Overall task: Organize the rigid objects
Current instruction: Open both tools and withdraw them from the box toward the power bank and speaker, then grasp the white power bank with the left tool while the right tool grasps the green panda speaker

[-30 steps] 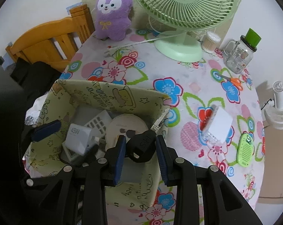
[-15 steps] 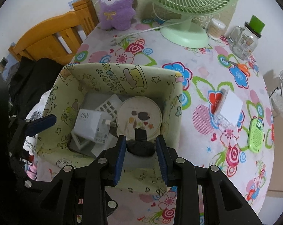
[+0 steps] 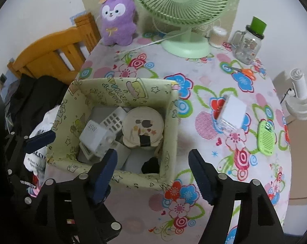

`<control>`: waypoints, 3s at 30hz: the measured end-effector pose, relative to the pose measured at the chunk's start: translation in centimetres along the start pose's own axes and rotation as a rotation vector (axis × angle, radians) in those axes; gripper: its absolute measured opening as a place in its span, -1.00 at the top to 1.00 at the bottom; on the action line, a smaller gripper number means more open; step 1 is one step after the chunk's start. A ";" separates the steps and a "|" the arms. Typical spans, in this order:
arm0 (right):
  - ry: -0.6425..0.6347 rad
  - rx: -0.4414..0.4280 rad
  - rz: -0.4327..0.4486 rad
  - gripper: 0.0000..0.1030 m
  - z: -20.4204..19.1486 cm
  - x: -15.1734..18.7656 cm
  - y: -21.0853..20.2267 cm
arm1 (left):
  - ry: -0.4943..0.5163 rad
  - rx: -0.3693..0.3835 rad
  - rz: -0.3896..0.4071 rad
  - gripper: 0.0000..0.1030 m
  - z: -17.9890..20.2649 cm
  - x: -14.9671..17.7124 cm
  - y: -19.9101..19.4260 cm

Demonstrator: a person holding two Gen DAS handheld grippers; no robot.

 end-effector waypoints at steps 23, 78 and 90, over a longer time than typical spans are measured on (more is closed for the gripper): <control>0.024 0.030 0.091 -0.66 4.7 0.7 -5.6 | 0.036 0.009 0.084 -0.96 4.6 -1.8 -4.6; 0.007 0.061 0.106 -0.79 20.3 0.0 -8.1 | -0.005 0.105 0.074 -0.95 18.5 -7.2 -3.8; 0.067 0.085 0.090 -0.79 24.1 0.0 -5.9 | 0.039 0.097 0.064 -0.90 20.5 -8.5 -1.1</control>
Point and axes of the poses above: each gripper's, at about its wrist camera, not at the fingertips, and y roughly the way its jaws point, z to its right, x to its underside, the point moved 3 cm from there along y, roughly the way its jaws point, and after that the axes turned 7 degrees about -x, right-handed, at the moved point
